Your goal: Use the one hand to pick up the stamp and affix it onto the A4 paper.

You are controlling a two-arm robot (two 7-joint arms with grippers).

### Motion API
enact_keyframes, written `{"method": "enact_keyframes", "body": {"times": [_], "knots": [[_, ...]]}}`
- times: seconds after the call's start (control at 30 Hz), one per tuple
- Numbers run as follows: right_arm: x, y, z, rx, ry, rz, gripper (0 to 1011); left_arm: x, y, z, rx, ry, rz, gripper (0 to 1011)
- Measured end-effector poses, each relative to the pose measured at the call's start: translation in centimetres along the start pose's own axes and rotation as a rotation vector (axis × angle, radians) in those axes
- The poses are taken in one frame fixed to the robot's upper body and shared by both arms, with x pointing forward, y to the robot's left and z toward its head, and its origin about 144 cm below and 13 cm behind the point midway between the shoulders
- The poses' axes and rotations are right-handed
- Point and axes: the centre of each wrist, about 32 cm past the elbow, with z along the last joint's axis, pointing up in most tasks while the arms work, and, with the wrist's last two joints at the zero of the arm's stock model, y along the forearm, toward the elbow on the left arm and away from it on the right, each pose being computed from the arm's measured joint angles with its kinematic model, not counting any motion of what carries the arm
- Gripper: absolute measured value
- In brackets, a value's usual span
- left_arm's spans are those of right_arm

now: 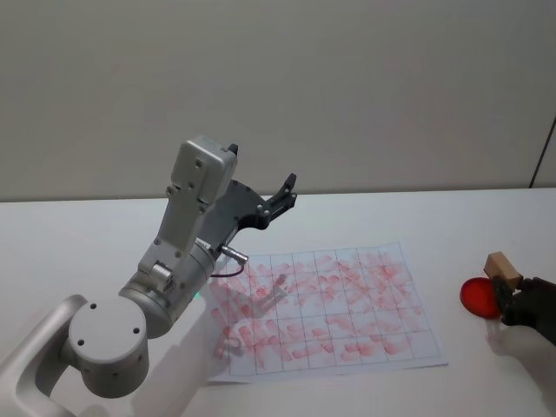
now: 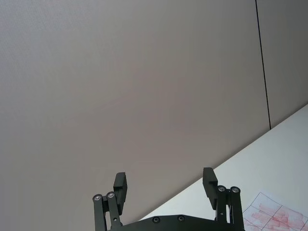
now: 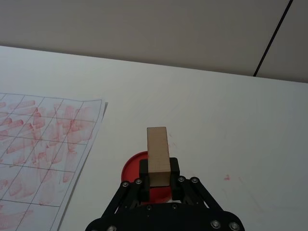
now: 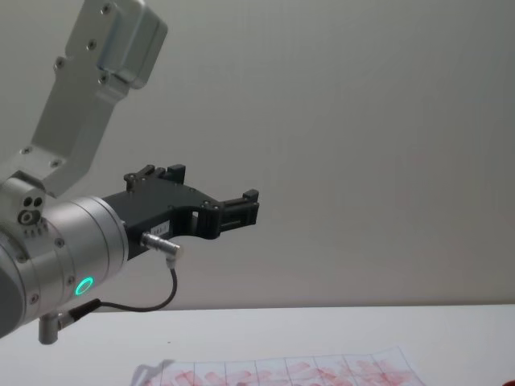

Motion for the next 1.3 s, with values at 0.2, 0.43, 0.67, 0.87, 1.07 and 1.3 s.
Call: {"method": "enact_keyframes", "body": {"times": [0.2,0.43,0.67,0.87,1.07,1.3], "knots": [[0.2,0.3,-0.2,-0.019,-0.001,0.001,216,0.0,0.0,0.0,0.000,0.000,0.000,1001],[0.3,0.8,-0.2,-0.034,-0.003,0.012,217,0.0,0.0,0.0,0.000,0.000,0.000,1001],[0.4,1.2,-0.2,-0.042,-0.005,0.023,214,0.0,0.0,0.0,0.000,0.000,0.000,1001],[0.4,1.4,-0.2,-0.045,-0.007,0.028,217,0.0,0.0,0.0,0.000,0.000,0.000,1001],[0.4,1.5,-0.1,-0.047,-0.007,0.032,381,0.0,0.0,0.0,0.000,0.000,0.000,1001],[0.4,1.6,-0.1,-0.049,-0.008,0.034,623,0.0,0.0,0.0,0.000,0.000,0.000,1001]]}}
